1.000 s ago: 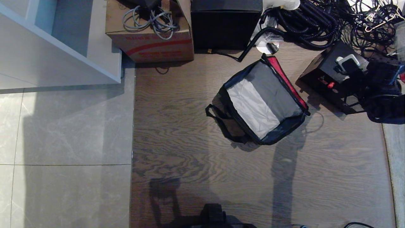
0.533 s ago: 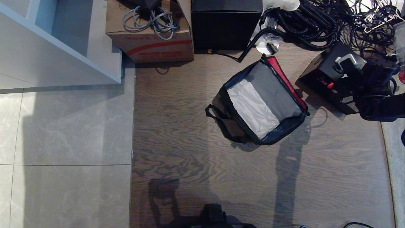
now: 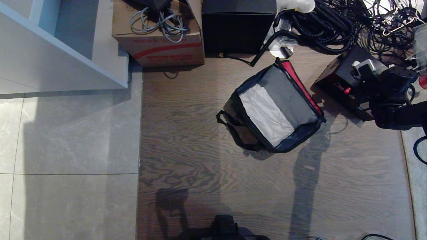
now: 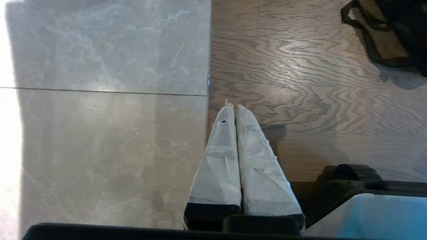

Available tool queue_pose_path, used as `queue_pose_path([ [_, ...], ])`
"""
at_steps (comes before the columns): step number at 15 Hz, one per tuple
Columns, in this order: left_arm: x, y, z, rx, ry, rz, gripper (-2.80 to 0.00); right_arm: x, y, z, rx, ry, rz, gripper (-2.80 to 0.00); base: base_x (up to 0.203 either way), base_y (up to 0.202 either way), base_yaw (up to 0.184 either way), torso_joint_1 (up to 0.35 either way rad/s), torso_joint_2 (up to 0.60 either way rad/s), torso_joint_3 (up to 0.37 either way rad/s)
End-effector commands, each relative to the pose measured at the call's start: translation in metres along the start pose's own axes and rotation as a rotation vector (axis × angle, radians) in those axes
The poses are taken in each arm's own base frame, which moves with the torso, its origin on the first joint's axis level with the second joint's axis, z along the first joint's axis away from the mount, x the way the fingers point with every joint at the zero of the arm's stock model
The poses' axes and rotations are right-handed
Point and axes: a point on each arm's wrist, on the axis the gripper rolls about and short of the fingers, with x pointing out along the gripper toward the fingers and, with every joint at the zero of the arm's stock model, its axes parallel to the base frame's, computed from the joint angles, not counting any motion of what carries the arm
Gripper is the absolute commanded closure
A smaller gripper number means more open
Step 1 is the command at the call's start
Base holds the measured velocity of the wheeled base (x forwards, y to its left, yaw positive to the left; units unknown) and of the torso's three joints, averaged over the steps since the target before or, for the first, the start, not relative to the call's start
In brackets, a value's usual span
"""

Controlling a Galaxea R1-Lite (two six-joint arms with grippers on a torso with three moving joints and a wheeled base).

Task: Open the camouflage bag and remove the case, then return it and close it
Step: Grip the handle again

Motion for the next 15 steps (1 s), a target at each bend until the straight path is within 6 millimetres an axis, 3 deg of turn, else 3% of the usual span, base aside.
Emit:
queue_pose_path([
  [1,0.000,0.000,0.000,0.000,0.000,0.001,0.00,0.002,0.013,-0.011,-0.012,0.022,0.012,0.00,0.000,0.000,0.000,0.000,0.00,0.000],
  [7,0.000,0.000,0.000,0.000,0.000,0.001,0.00,0.000,0.022,-0.016,-0.004,0.042,-0.028,0.00,0.000,0.000,0.000,0.000,0.00,0.000],
  [10,0.000,0.000,0.000,0.000,0.000,0.001,0.00,-0.009,0.026,-0.019,-0.017,0.068,0.009,0.00,0.000,0.000,0.000,0.000,0.00,0.000],
  [15,0.000,0.000,0.000,0.000,0.000,0.001,0.00,-0.031,0.017,-0.012,-0.041,0.123,0.051,0.00,0.000,0.000,0.000,0.000,0.00,0.000],
])
